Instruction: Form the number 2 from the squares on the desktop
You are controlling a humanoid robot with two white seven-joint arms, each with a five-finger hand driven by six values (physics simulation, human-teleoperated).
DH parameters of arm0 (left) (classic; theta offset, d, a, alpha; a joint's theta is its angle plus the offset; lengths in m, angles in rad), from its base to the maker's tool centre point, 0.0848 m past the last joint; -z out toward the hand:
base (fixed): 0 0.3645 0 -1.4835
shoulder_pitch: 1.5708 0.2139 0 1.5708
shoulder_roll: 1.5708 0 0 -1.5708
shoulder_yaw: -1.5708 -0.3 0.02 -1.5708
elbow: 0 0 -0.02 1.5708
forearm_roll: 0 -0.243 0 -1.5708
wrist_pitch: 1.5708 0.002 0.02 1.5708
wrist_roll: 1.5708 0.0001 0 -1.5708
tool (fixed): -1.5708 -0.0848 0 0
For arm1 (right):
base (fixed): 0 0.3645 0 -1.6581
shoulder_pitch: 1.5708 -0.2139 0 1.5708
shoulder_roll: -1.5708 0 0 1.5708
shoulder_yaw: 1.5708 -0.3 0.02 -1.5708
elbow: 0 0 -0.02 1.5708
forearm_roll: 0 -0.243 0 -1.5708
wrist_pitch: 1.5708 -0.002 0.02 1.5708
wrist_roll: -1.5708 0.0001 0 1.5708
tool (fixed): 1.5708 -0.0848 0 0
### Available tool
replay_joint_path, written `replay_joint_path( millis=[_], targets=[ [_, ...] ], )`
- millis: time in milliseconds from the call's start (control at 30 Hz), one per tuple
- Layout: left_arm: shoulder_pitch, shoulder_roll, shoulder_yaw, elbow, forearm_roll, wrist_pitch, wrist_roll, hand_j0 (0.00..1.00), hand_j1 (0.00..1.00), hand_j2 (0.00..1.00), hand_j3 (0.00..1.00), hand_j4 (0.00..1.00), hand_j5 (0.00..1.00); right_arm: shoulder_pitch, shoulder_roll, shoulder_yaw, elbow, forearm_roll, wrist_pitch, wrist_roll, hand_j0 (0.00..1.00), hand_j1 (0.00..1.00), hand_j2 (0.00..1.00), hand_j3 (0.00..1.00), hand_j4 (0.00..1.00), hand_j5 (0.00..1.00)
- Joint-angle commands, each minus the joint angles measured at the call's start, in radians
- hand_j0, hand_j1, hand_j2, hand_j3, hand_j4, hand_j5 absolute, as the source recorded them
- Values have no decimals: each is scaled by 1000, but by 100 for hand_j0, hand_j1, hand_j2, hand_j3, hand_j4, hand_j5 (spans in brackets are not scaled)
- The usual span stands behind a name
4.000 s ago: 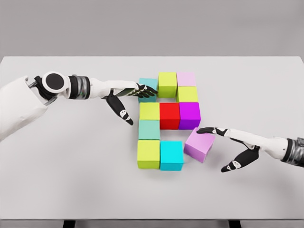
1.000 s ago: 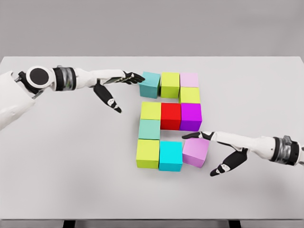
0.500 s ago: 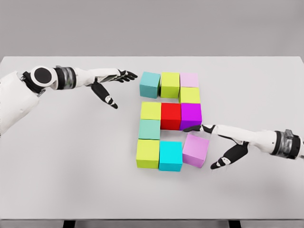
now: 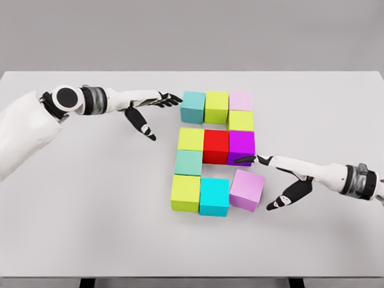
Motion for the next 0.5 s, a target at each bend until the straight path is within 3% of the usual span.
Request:
replay_joint_path(
  millis=[0, 367, 467],
  targets=[
    [0, -7, 1, -3, 2, -2, 0, 100, 100, 100, 100, 100, 100, 0, 2, 2, -7, -7, 2, 0, 100, 100, 100, 100, 100, 100],
    [0, 14, 12, 1, 2, -2, 0, 100, 100, 100, 100, 100, 100, 2, -4, 22, -45, -4, 2, 0, 100, 100, 100, 100, 100, 100],
    [3, 62, 44, -8, 5, -30, 0, 100, 100, 100, 100, 100, 100, 3, -7, 24, -59, -5, 2, 0, 100, 100, 100, 100, 100, 100]
  ],
)
